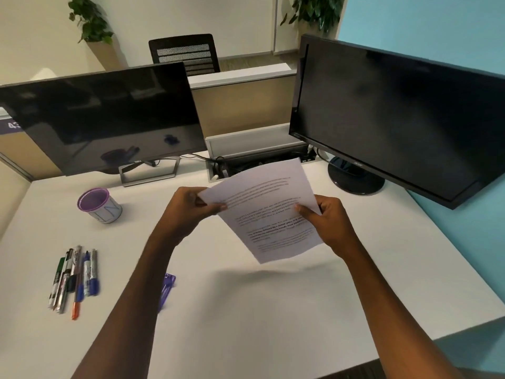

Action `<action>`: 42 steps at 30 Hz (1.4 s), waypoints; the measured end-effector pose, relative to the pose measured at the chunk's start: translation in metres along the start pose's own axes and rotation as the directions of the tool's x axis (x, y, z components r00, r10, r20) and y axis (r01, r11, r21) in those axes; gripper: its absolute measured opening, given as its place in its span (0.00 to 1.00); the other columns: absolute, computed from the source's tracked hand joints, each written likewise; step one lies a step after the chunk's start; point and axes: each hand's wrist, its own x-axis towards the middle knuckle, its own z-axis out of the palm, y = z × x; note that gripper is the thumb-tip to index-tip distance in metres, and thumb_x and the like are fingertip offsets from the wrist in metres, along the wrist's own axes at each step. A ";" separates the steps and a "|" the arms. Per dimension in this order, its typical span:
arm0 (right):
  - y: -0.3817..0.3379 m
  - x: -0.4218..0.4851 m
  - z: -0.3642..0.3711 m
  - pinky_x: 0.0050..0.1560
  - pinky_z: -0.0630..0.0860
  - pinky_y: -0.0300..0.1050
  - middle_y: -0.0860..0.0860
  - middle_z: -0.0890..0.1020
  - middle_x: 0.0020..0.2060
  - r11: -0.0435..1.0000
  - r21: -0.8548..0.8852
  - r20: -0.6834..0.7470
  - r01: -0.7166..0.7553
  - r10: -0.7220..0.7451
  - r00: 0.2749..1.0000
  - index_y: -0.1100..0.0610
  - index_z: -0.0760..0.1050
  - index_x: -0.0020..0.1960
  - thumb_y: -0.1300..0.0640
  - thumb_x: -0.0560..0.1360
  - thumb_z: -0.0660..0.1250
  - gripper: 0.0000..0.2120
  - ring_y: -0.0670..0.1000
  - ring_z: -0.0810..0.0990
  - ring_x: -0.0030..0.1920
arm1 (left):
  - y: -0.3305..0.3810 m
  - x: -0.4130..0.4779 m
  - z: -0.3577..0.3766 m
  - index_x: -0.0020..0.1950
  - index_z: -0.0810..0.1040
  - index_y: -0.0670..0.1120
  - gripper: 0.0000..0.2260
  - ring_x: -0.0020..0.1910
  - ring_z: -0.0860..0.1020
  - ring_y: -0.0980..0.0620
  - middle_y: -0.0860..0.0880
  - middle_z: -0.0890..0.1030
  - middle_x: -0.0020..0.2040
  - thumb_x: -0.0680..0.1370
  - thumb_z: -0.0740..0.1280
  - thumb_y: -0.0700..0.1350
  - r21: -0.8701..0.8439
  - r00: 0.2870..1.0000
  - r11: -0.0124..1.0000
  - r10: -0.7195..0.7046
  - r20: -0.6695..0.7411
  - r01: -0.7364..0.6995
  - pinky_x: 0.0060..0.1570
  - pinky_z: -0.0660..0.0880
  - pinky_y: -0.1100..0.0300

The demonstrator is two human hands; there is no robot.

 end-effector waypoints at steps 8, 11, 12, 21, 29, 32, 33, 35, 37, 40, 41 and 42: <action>0.022 -0.019 0.037 0.47 0.84 0.44 0.50 0.88 0.51 0.946 0.282 -0.073 -0.160 0.187 0.980 0.56 0.83 0.60 0.54 0.76 0.74 0.13 0.52 0.87 0.49 | -0.047 -0.020 0.028 0.54 0.90 0.49 0.07 0.56 0.87 0.50 0.48 0.89 0.55 0.76 0.77 0.43 -0.301 0.995 0.952 -0.036 0.094 0.063 0.59 0.84 0.54; 0.031 -0.027 0.050 0.44 0.83 0.41 0.48 0.88 0.49 0.946 0.257 -0.082 -0.198 0.225 0.971 0.50 0.84 0.57 0.51 0.77 0.73 0.10 0.50 0.87 0.47 | -0.066 -0.029 0.035 0.53 0.90 0.48 0.06 0.57 0.87 0.47 0.49 0.89 0.55 0.77 0.77 0.43 -0.286 0.997 0.955 -0.076 0.033 0.083 0.62 0.82 0.46; 0.034 -0.029 0.052 0.44 0.83 0.40 0.48 0.88 0.48 0.944 0.251 -0.082 -0.215 0.242 0.967 0.49 0.84 0.57 0.51 0.77 0.73 0.09 0.50 0.87 0.47 | -0.070 -0.032 0.037 0.53 0.90 0.48 0.06 0.57 0.87 0.47 0.49 0.89 0.55 0.77 0.77 0.44 -0.279 0.996 0.956 -0.085 0.026 0.089 0.62 0.82 0.45; 0.047 -0.036 0.073 0.45 0.82 0.36 0.46 0.88 0.50 0.934 0.247 -0.067 -0.259 0.283 0.957 0.49 0.83 0.57 0.56 0.77 0.74 0.09 0.46 0.87 0.49 | -0.086 -0.048 0.026 0.57 0.89 0.49 0.09 0.57 0.87 0.47 0.50 0.89 0.55 0.77 0.76 0.47 -0.268 0.990 0.953 -0.138 0.029 0.140 0.62 0.82 0.43; 0.042 -0.027 0.093 0.44 0.84 0.42 0.52 0.89 0.50 0.921 0.261 -0.006 -0.288 0.300 0.954 0.51 0.85 0.54 0.59 0.76 0.75 0.08 0.53 0.88 0.48 | -0.099 -0.049 -0.011 0.51 0.89 0.45 0.05 0.48 0.88 0.45 0.42 0.89 0.50 0.77 0.76 0.38 -0.376 0.976 0.901 -0.214 0.046 0.215 0.48 0.86 0.54; 0.047 -0.027 0.111 0.45 0.84 0.44 0.52 0.88 0.50 0.913 0.248 -0.002 -0.323 0.334 0.943 0.54 0.84 0.56 0.58 0.75 0.76 0.10 0.54 0.88 0.49 | -0.107 -0.054 -0.026 0.49 0.88 0.43 0.04 0.45 0.88 0.45 0.41 0.89 0.47 0.76 0.76 0.36 -0.382 0.963 0.888 -0.269 0.024 0.257 0.47 0.86 0.53; 0.049 -0.029 0.117 0.45 0.84 0.44 0.51 0.89 0.50 0.909 0.244 -0.002 -0.338 0.350 0.937 0.54 0.84 0.56 0.58 0.75 0.76 0.11 0.54 0.88 0.49 | -0.111 -0.057 -0.031 0.48 0.88 0.44 0.04 0.44 0.88 0.45 0.41 0.89 0.46 0.76 0.76 0.35 -0.382 0.957 0.883 -0.290 0.007 0.270 0.47 0.86 0.53; 0.055 -0.032 0.128 0.44 0.84 0.42 0.51 0.89 0.50 0.898 0.237 -0.007 -0.370 0.383 0.924 0.54 0.84 0.56 0.58 0.74 0.77 0.10 0.54 0.88 0.49 | -0.121 -0.062 -0.042 0.49 0.87 0.41 0.05 0.44 0.88 0.42 0.40 0.89 0.44 0.77 0.74 0.32 -0.384 0.938 0.873 -0.343 -0.041 0.302 0.48 0.87 0.50; 0.061 -0.037 0.139 0.43 0.84 0.42 0.51 0.89 0.49 0.883 0.239 -0.014 -0.405 0.420 0.907 0.53 0.84 0.55 0.58 0.74 0.77 0.10 0.53 0.88 0.49 | -0.133 -0.068 -0.052 0.53 0.85 0.36 0.06 0.47 0.88 0.36 0.37 0.88 0.46 0.77 0.72 0.31 -0.369 0.914 0.864 -0.397 -0.083 0.342 0.48 0.86 0.50; 0.071 -0.043 0.154 0.44 0.84 0.44 0.51 0.89 0.50 0.850 0.260 -0.009 -0.457 0.476 0.879 0.53 0.84 0.56 0.59 0.74 0.77 0.11 0.54 0.88 0.49 | -0.151 -0.078 -0.066 0.54 0.86 0.38 0.06 0.48 0.87 0.37 0.39 0.89 0.46 0.78 0.73 0.34 -0.216 0.893 0.897 -0.421 -0.157 0.385 0.50 0.84 0.49; 0.074 -0.046 0.158 0.44 0.85 0.45 0.51 0.89 0.50 0.841 0.263 -0.005 -0.472 0.491 0.871 0.54 0.84 0.56 0.60 0.74 0.77 0.11 0.54 0.88 0.49 | -0.157 -0.081 -0.069 0.54 0.87 0.40 0.06 0.47 0.87 0.42 0.42 0.89 0.47 0.78 0.74 0.37 -0.096 0.896 0.915 -0.403 -0.187 0.392 0.51 0.84 0.50; 0.077 -0.048 0.162 0.45 0.85 0.46 0.51 0.89 0.50 0.835 0.263 -0.002 -0.484 0.502 0.865 0.54 0.84 0.56 0.60 0.74 0.77 0.11 0.55 0.88 0.49 | -0.162 -0.083 -0.072 0.55 0.87 0.42 0.07 0.47 0.87 0.47 0.44 0.89 0.49 0.78 0.75 0.40 0.028 0.901 0.919 -0.380 -0.207 0.394 0.52 0.82 0.53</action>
